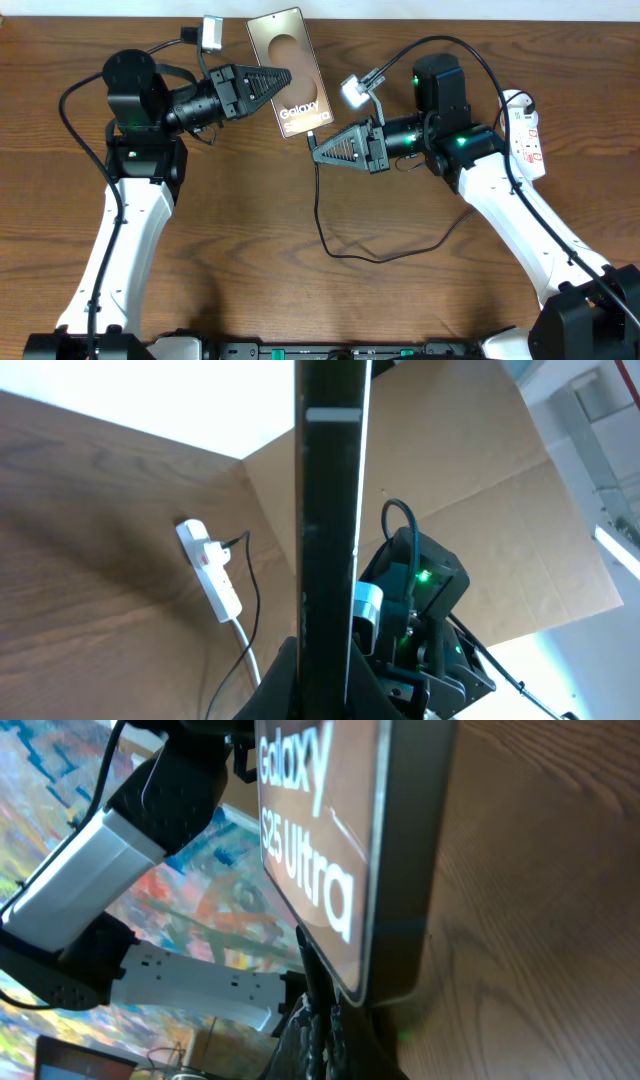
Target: Plug charger to phone and switch on socket
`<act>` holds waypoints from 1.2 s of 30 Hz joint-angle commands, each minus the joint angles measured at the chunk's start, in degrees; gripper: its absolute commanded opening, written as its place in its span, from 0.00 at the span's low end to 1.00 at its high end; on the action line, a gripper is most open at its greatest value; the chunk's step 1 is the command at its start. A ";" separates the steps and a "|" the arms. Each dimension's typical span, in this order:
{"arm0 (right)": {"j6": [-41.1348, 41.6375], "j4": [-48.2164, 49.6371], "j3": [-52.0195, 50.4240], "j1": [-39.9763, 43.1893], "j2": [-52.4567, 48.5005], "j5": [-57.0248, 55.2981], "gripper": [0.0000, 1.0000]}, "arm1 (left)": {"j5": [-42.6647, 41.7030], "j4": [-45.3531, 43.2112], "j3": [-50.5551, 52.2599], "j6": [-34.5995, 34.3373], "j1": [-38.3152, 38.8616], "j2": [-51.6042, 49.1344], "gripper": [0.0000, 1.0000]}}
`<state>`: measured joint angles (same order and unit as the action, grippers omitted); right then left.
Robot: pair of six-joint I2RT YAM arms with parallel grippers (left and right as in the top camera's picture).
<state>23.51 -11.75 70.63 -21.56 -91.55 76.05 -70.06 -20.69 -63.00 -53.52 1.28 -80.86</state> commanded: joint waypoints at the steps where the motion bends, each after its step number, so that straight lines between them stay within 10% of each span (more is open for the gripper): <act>1: 2.80 0.68 0.22 0.26 -0.09 -2.23 0.01 | -4.83 -1.77 -1.09 1.40 0.20 1.14 0.07; 36: 10.78 14.36 0.22 0.15 -0.09 -8.26 0.01 | -9.18 -2.56 -1.07 1.66 0.20 1.14 0.07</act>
<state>33.26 0.78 69.78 -21.67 -91.55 73.67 -71.66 -23.42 -63.00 -52.42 0.43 -80.86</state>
